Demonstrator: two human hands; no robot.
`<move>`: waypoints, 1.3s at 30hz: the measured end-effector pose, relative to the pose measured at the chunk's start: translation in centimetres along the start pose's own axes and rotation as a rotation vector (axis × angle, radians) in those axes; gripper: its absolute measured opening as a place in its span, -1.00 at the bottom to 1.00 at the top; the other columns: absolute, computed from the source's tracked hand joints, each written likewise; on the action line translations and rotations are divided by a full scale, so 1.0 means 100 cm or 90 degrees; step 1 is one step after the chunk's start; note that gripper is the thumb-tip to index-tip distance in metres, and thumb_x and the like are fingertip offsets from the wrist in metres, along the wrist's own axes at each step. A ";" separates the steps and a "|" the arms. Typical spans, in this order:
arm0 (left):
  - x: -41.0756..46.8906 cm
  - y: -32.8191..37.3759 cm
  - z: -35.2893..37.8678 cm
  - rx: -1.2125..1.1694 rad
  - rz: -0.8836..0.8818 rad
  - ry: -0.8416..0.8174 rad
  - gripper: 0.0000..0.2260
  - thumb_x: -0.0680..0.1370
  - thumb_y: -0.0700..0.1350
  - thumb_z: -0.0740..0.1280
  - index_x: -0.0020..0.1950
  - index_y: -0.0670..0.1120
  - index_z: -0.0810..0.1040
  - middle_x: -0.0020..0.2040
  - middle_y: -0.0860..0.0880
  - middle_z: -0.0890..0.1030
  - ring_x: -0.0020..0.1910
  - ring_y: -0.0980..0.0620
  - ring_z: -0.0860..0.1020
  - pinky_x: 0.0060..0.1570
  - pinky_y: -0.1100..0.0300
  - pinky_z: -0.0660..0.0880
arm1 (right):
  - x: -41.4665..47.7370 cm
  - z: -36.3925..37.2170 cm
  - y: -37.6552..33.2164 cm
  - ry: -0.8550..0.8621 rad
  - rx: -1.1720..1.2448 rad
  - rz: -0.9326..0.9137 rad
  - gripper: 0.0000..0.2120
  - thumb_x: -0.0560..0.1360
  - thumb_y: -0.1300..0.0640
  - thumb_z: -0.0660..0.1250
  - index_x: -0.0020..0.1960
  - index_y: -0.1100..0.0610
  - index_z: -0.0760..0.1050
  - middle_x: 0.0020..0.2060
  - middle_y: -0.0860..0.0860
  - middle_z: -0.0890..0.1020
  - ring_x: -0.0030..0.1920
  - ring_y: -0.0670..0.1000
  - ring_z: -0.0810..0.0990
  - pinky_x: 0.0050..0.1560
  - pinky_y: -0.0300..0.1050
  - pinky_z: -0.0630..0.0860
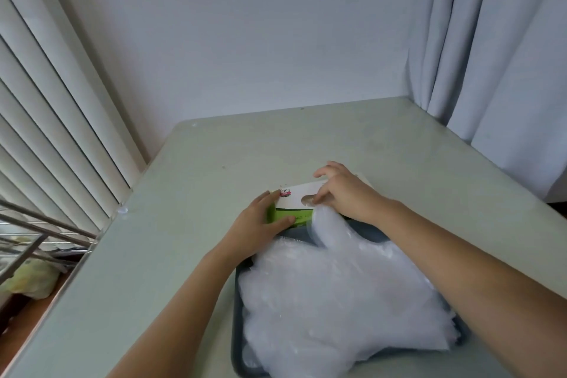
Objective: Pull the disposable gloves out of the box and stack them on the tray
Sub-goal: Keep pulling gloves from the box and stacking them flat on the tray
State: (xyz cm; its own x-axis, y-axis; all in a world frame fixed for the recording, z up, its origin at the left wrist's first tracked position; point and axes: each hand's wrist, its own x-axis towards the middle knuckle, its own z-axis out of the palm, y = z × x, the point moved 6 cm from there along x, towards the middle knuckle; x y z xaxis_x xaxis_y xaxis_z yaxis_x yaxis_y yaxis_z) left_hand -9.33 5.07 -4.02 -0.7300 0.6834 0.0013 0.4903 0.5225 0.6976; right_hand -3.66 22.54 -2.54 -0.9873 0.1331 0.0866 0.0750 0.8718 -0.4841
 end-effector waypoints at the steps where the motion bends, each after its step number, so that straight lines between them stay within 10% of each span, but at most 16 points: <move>1: 0.001 -0.002 0.001 -0.003 0.002 -0.001 -0.53 0.52 0.09 0.37 0.42 0.18 0.36 0.41 0.14 0.36 0.36 0.13 0.36 0.32 0.24 0.27 | 0.000 0.000 0.000 0.019 0.004 -0.015 -0.71 0.49 -0.08 0.37 -0.06 0.13 0.71 0.31 0.01 0.43 0.43 -0.04 0.17 0.32 -0.28 0.09; 6: 0.002 -0.006 0.003 -0.024 -0.008 -0.007 -0.52 0.50 0.15 0.36 0.40 0.28 0.35 0.48 0.11 0.30 0.44 0.11 0.30 0.43 0.06 0.24 | -0.005 -0.004 0.012 0.128 0.089 0.007 -0.91 0.44 0.14 0.46 -0.18 0.15 0.69 0.12 -0.04 0.52 0.17 -0.07 0.42 0.01 -0.59 0.20; 12: 0.001 -0.006 0.004 -0.024 0.000 -0.012 -0.53 0.55 0.06 0.34 0.43 0.27 0.31 0.54 0.08 0.18 0.51 0.13 0.17 0.37 0.25 0.14 | -0.004 -0.014 0.027 0.169 0.297 0.097 -0.93 0.43 0.18 0.46 -0.21 0.05 0.64 0.04 -0.08 0.53 -0.02 -0.10 0.52 -0.06 -0.44 0.35; 18: -0.001 -0.002 0.003 -0.019 -0.001 -0.015 -0.53 0.56 0.07 0.33 0.44 0.27 0.29 0.55 0.07 0.15 0.50 0.10 0.20 0.38 0.23 0.16 | -0.003 -0.009 0.020 0.107 0.276 0.091 -0.88 0.30 0.02 0.57 -0.22 -0.02 0.66 0.12 -0.15 0.49 0.13 -0.12 0.50 0.16 -0.22 0.43; 26: -0.002 0.000 0.003 -0.010 0.002 -0.016 -0.54 0.57 0.06 0.32 0.45 0.22 0.31 0.56 0.06 0.15 0.49 0.09 0.21 0.35 0.26 0.17 | -0.003 -0.006 0.020 0.116 0.139 0.076 -0.92 0.38 0.09 0.52 -0.19 0.09 0.69 0.15 -0.09 0.50 0.07 -0.13 0.45 -0.09 -0.53 0.26; 30: -0.002 -0.001 0.003 -0.013 0.002 -0.017 -0.54 0.57 0.07 0.32 0.45 0.23 0.31 0.56 0.05 0.15 0.50 0.08 0.21 0.39 0.23 0.17 | -0.002 -0.007 0.020 0.113 0.160 0.079 -0.96 0.45 0.17 0.45 -0.18 0.12 0.66 0.13 -0.05 0.50 0.13 -0.02 0.50 0.11 -0.23 0.40; 39: 0.000 -0.003 0.003 -0.008 0.005 -0.014 -0.54 0.56 0.07 0.32 0.45 0.22 0.32 0.56 0.06 0.15 0.49 0.08 0.22 0.38 0.24 0.17 | 0.000 0.002 0.015 0.109 0.137 0.034 -0.82 0.39 0.03 0.49 -0.07 0.09 0.70 0.32 -0.02 0.47 0.43 -0.04 0.23 0.37 -0.24 0.12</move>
State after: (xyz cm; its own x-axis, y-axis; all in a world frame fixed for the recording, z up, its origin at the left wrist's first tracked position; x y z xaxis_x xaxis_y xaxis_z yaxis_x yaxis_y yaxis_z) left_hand -9.34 5.05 -4.45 -0.7153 0.6988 -0.0095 0.4901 0.5112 0.7061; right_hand -3.59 23.78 -3.42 -0.9436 0.2690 0.1930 0.0762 0.7438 -0.6640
